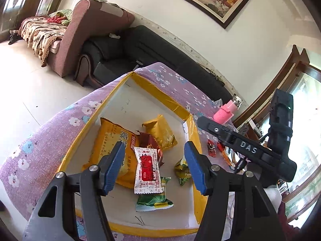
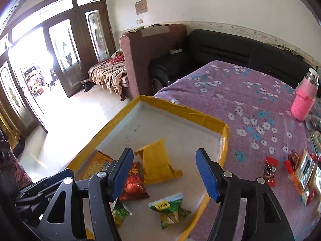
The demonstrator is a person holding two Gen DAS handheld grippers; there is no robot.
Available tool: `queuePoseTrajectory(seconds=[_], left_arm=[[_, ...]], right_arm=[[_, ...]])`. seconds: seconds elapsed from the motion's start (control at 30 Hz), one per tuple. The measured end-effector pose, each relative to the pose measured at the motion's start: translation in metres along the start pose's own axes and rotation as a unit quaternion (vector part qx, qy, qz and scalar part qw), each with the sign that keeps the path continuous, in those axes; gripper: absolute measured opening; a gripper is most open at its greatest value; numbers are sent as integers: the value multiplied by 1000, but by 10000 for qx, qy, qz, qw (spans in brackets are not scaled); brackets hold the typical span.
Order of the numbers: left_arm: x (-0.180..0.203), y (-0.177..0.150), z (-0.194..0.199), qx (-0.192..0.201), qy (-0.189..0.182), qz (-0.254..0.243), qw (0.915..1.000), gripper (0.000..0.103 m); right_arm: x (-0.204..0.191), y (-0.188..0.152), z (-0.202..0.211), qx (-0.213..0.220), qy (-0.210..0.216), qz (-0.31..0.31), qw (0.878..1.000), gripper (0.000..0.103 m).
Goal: Organize snacks
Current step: 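Move both tools back to the snacks, right tool toward the green packet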
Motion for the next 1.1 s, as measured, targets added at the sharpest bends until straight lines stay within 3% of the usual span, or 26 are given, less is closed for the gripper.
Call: queuePoseTrajectory(seconds=[0.33,0.7,0.9,0.97,1.1], left_arm=[[37,-10,-7,-163,85,-333,9993,66],[113,-32,-16,-540,129,-895,9944,66],[160,-57,-27,-891,-110,-1220,9885,67],[174,-67,-33,-1024,-204,-1305,9859,76],[195,-83,-49,-1235,-269,-1473,9810,77]], right_arm=[[29,-17,26,163,-30,-334,9993,69],[99,-58,71,381,-79,-1111,9930,70],[158,-101,111,526,-295,-1735,9830,71],[184,-115,124,556,-477,-1953,9780,72],[240,-144,150,571,-860,-2495,9629,73]])
Point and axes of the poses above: each gripper's, at about its wrist camera, not at the fingertips, and z roughly against the way its jaws point, x to its right, y to its top, the point moved 1 cm from there along -z, roughly the way its jaws point, and after that the axes turned 1 degree about -z, right-handed, at the moved point
